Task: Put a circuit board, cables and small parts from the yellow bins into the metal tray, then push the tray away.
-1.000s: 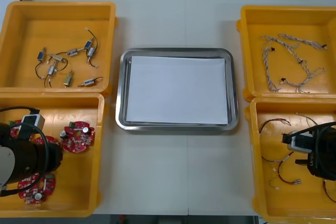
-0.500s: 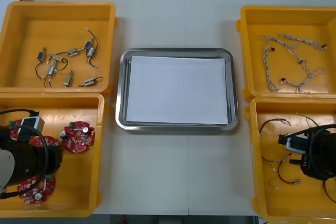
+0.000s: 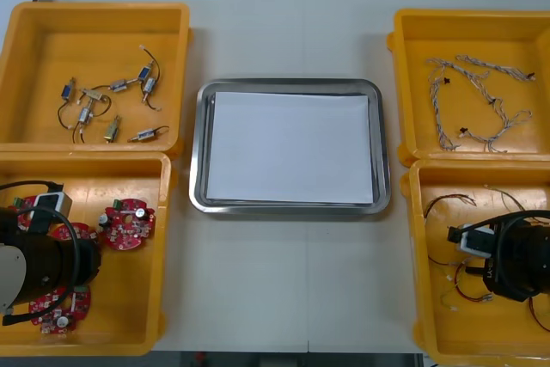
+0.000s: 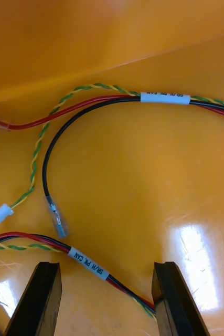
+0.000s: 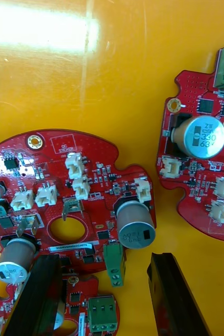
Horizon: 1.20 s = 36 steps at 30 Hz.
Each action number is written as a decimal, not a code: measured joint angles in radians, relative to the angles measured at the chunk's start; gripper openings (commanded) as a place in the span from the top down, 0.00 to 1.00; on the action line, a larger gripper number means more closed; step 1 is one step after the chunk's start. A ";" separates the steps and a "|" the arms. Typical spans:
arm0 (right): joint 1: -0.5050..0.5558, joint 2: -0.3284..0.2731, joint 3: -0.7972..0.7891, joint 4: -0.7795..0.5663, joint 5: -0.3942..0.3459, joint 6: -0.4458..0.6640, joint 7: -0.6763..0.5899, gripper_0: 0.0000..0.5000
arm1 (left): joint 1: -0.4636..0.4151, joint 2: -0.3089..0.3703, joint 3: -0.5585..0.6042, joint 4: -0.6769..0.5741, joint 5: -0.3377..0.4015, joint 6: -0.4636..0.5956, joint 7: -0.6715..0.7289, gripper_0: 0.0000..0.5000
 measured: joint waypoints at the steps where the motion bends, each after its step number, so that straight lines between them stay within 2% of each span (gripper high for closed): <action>1: 0.000 0.000 0.001 0.001 0.000 0.000 0.000 0.00 | 0.000 0.000 -0.001 0.000 -0.002 0.000 0.000 0.05; 7: 0.000 0.000 0.002 0.009 0.000 0.000 0.000 0.00 | 0.000 0.000 -0.017 0.004 -0.010 -0.001 0.000 0.15; 12: 0.000 0.000 0.002 0.016 0.000 0.000 0.000 0.00 | 0.000 0.000 -0.021 0.006 -0.010 -0.002 0.000 0.41; 14: 0.000 0.000 0.002 0.016 0.000 0.000 0.000 0.00 | 0.000 0.000 -0.021 0.006 -0.011 -0.002 0.000 0.46; 16: 0.000 0.000 0.002 0.016 0.000 -0.001 0.000 0.00 | 0.000 0.000 -0.024 0.006 -0.015 -0.002 0.000 0.64; 20: 0.000 0.000 0.009 0.016 0.003 -0.008 0.000 0.00 | 0.000 0.000 -0.029 0.007 -0.018 -0.002 0.000 0.81; 23: 0.000 0.000 0.015 0.016 0.006 -0.013 0.000 0.00 | 0.000 0.000 -0.031 0.007 -0.019 -0.002 0.000 0.97; 24: 0.000 0.000 0.017 0.016 0.006 -0.014 0.000 0.00 | 0.000 0.000 -0.031 0.007 -0.019 -0.002 0.000 1.00; 34: 0.000 0.000 0.020 0.016 0.009 -0.019 0.000 0.00 | 0.000 0.000 -0.031 0.007 -0.020 -0.002 0.000 1.00; 36: 0.000 0.000 0.021 0.016 0.011 -0.020 0.000 0.23 | 0.000 0.000 -0.031 0.007 -0.020 -0.002 0.000 1.00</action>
